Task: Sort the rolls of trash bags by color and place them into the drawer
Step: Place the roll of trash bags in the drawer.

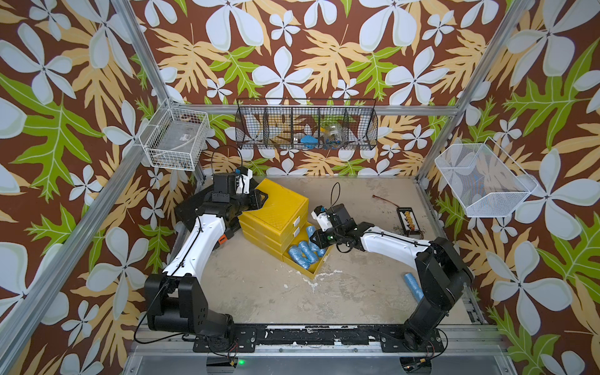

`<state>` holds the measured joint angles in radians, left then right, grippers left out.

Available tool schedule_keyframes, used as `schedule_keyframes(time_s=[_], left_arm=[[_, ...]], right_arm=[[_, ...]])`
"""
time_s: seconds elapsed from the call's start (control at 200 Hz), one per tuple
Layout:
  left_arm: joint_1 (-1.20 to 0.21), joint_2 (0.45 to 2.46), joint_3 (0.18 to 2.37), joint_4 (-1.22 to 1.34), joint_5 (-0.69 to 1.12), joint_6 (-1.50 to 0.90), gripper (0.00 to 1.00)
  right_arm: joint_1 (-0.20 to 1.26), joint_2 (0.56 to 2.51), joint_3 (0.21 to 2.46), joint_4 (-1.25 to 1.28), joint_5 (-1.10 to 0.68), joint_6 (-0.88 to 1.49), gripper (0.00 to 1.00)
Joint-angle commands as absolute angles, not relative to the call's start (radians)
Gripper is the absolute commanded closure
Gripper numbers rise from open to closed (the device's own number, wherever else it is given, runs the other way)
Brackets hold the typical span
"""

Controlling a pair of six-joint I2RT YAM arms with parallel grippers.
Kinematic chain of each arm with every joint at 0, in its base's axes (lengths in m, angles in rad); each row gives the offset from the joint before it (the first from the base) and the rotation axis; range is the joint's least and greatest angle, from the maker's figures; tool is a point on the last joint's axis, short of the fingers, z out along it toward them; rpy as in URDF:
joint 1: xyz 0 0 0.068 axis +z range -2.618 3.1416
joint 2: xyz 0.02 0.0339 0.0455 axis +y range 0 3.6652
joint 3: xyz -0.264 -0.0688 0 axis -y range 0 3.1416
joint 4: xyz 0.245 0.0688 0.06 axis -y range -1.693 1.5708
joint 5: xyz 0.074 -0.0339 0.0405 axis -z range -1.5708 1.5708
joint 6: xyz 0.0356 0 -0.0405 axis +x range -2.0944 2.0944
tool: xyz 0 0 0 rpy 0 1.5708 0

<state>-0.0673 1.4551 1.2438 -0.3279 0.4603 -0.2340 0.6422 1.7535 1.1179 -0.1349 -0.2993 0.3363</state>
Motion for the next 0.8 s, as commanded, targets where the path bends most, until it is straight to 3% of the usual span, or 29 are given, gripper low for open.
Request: schedule_keyframes(time_s=[0.0,0.235,0.585,0.796], left_arm=[[-0.066,1.456,1.247,-0.391,0.449,-0.23,0.63],[-0.066,1.453,1.247,-0.39,0.448,-0.23,0.63],[-0.066,1.453,1.246,-0.389,0.448,-0.231,0.63],[-0.066,1.45,1.247,-0.382,0.455,-0.233,0.63]], right_arm=[[0.653,1.768,1.13,-0.153,-0.255,0.325,0.67],[0.656,1.748,1.121,-0.17,-0.193,0.327,0.47],[0.653,1.579,1.061,-0.174,-0.061,0.331,0.4],[0.592,1.451,0.991,-0.217,0.021,0.374,0.4]])
